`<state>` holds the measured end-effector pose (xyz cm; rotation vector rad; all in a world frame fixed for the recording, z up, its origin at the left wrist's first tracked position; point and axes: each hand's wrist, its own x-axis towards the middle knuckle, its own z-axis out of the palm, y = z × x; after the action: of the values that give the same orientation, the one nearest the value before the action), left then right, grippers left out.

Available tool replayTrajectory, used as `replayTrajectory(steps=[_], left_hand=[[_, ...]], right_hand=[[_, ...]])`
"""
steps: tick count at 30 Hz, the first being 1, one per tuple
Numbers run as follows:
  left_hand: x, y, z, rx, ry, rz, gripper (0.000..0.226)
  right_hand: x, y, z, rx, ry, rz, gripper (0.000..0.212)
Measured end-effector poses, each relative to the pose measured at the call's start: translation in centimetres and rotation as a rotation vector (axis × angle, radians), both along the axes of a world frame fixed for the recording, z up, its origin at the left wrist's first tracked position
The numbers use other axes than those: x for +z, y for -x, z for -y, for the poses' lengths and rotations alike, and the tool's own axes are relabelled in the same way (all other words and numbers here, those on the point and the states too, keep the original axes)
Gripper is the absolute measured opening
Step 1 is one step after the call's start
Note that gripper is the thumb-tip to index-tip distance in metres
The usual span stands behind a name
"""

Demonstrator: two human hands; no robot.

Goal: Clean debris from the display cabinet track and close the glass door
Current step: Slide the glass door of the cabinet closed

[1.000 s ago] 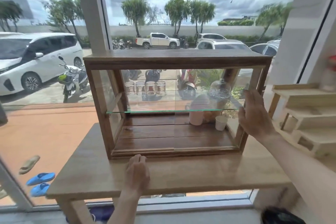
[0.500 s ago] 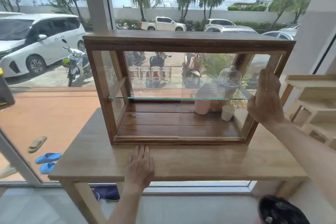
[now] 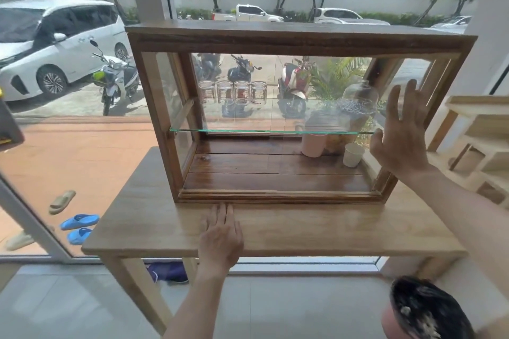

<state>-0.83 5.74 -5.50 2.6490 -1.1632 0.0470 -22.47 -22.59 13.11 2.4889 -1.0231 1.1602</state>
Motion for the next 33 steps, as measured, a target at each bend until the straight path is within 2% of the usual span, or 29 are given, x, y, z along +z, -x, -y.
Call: replayTrajectory(steps=[6, 27, 33], left_hand=[[0.1, 0.1, -0.2, -0.011, 0.022, -0.034, 0.056], [-0.6, -0.2, -0.5, -0.019, 0.124, -0.078, 0.058], [-0.5, -0.2, -0.6, -0.022, 0.153, -0.072, 0.057]], right_hand=[[-0.3, -2.2, -1.7, -0.047, -0.018, 0.010, 0.091], [-0.4, -13.5, -11.4, -0.010, 0.093, 0.007, 0.087], [-0.3, -16.4, -14.1, 0.016, 0.055, -0.012, 0.082]])
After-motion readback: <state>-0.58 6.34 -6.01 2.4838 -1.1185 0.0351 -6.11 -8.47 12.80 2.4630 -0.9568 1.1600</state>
